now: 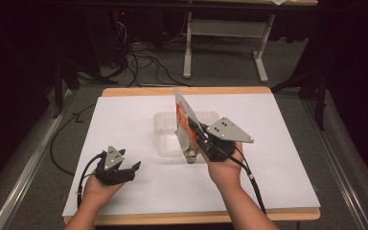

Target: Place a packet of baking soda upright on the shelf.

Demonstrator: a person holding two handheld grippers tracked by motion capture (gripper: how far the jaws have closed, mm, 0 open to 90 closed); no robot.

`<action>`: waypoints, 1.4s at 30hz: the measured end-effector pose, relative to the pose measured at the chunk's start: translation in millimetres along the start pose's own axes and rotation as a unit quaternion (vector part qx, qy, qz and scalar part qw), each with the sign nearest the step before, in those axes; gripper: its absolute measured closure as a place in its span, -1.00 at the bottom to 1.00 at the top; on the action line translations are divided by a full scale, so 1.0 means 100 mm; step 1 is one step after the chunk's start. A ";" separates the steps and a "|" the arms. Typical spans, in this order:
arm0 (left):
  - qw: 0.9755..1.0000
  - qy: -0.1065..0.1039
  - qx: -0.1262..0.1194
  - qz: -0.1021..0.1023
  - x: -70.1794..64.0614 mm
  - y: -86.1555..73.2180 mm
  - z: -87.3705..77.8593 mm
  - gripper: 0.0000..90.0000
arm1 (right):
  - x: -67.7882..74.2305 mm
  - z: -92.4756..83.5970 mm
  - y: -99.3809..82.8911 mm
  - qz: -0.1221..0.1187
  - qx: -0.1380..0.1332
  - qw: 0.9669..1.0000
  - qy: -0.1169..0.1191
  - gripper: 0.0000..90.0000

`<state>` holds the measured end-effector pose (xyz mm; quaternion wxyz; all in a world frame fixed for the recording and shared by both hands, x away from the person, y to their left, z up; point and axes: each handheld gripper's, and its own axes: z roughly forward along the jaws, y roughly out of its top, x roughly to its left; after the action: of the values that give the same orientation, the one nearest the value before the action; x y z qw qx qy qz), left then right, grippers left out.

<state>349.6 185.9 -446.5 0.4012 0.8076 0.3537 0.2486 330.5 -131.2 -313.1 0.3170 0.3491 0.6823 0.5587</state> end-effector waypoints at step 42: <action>1.000 -0.003 -0.001 -0.001 0.02 0.00 0.01 -0.37 | -0.09 0.91 -0.01 0.017 0.042 0.999 -0.030 1.00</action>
<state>351.2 187.0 -446.4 0.4034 0.8075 0.3527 0.2465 410.0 -90.0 -329.4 0.3129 0.3904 0.6891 0.5243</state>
